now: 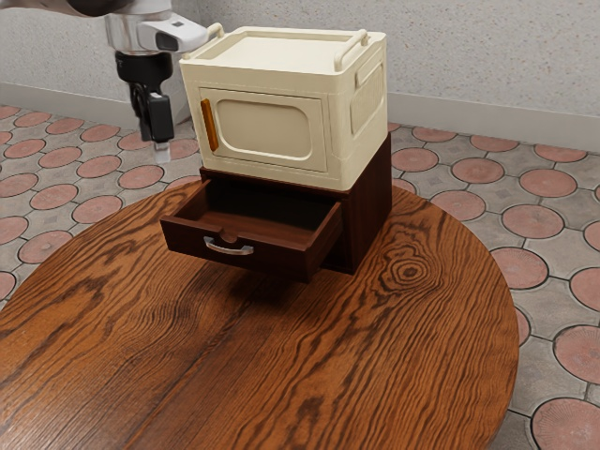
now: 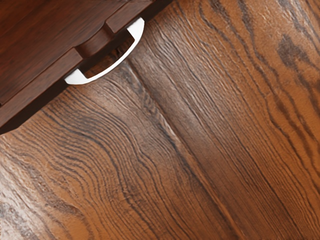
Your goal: Push the drawer handle with one arm to close the drawer
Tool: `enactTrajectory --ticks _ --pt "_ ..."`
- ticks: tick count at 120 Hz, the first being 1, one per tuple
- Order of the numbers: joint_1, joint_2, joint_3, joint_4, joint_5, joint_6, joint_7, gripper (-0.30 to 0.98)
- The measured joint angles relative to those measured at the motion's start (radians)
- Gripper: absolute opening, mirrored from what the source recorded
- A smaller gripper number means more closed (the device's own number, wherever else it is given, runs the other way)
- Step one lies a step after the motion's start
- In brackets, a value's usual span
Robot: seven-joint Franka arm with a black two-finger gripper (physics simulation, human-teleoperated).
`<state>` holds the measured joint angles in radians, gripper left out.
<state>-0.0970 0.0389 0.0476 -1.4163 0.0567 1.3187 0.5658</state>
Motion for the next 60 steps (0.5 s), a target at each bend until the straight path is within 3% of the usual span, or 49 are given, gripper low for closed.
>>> enactTrajectory --ticks 25,33,42,54,60 --pt "-0.009 -0.011 0.002 0.017 -0.008 0.003 0.031 0.68" --pt "-0.009 -0.091 -0.002 0.081 -0.013 -0.011 0.033 0.68" --pt "0.016 -0.223 -0.075 0.094 -0.016 -0.065 -0.005 0.69" --pt "0.002 -0.325 -0.153 -0.009 -0.021 -0.142 -0.11 0.68" --pt "0.018 -0.352 -0.16 -0.095 -0.024 -0.165 -0.166 0.59"
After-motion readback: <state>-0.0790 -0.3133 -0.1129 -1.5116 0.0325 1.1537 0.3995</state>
